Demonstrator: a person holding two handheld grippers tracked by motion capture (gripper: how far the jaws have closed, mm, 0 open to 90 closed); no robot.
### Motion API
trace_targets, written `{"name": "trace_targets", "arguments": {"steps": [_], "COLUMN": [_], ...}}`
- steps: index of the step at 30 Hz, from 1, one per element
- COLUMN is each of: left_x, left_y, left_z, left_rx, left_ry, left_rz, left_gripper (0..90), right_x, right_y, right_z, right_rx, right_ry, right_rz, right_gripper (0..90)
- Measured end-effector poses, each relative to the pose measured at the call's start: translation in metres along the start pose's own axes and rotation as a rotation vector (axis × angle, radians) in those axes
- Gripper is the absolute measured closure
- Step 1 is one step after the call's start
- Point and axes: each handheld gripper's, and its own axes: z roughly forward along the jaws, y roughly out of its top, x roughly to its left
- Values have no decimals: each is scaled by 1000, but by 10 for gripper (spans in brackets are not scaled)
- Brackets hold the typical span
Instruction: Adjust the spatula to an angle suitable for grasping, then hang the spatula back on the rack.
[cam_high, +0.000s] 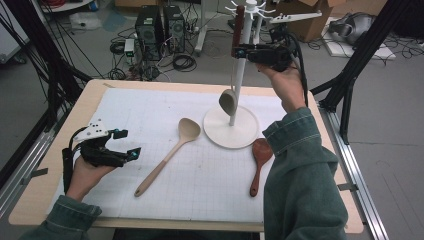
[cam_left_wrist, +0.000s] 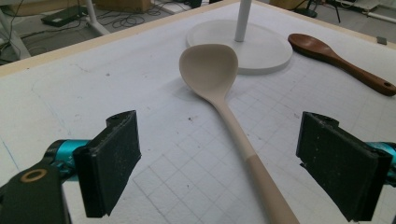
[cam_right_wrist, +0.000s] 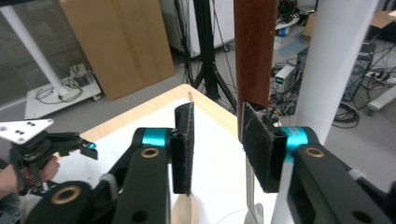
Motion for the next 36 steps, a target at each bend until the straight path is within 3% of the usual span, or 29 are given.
{"name": "trace_targets", "arguments": {"steps": [8,14,19,36], "left_x": [0,-1,-1,0], "left_y": [-1,-1,0,0], "left_z": [0,1,1,3], "left_rx": [4,6,3,8], "left_ry": [-2,-1,-3,-9], "left_rz": [-4,-5,-3,-4], "left_gripper": [139,139,139,139], "right_x": [-7,-10,-9,-8], "right_y": [-3,17,33,47], "right_z": [-26,-47,-55,-48], "right_rx": [-15,-54,-67,-81], "right_ry": [23,-8,-22,-29], "right_rz": [10,0,-15,-34], "right_gripper": [895,896,896,896]}}
